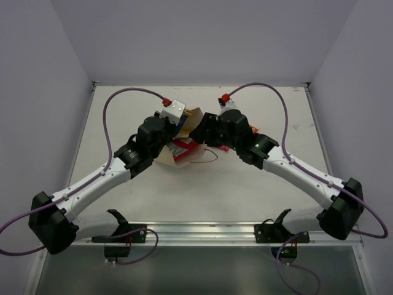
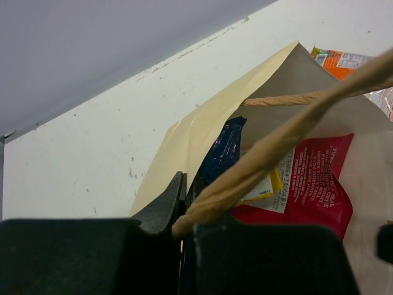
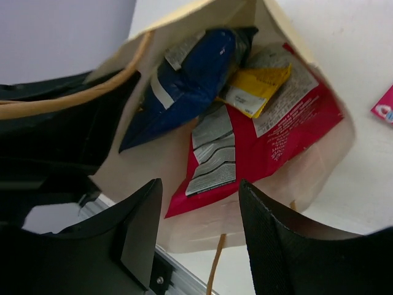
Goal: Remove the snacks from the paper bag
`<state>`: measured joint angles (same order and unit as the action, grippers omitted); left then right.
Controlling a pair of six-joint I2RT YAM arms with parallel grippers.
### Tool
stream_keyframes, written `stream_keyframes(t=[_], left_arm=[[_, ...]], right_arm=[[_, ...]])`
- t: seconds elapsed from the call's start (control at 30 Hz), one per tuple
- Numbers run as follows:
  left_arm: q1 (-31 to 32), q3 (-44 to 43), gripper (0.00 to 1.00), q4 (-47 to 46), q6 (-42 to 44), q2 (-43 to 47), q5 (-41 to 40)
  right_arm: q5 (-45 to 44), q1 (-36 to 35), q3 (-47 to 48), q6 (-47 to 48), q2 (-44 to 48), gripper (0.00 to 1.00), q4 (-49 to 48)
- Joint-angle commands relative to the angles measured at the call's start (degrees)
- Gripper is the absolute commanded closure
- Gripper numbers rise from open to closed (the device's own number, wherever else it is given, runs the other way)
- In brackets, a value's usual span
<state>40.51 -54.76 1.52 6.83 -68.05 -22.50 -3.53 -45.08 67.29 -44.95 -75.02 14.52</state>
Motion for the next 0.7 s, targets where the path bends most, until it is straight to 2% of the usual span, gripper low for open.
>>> stream_keyframes(t=[0.0, 0.2, 0.4, 0.67], left_arm=[[1.15, -0.43, 1.0, -2.05, -3.4, -0.15, -2.37], [1.94, -0.52, 1.0, -1.96, -4.81, -0.15, -3.51], [2.2, -0.61, 1.0, -1.87, -6.3, -0.59, -4.22], [3.17, -1.66, 1.0, 0.85, -12.8, -1.56, -5.97]], right_arm=[[-1.04, -1.24, 1.62, -4.62, -3.63, 0.44, -3.27], [-0.69, -1.5, 1.44, -7.17, -8.91, 0.44, -6.26], [-4.55, -1.68, 0.22, -11.03, -12.77, 0.45, -9.85], [-11.22, -1.68, -1.63, -18.5, -16.47, 0.45, -11.62]])
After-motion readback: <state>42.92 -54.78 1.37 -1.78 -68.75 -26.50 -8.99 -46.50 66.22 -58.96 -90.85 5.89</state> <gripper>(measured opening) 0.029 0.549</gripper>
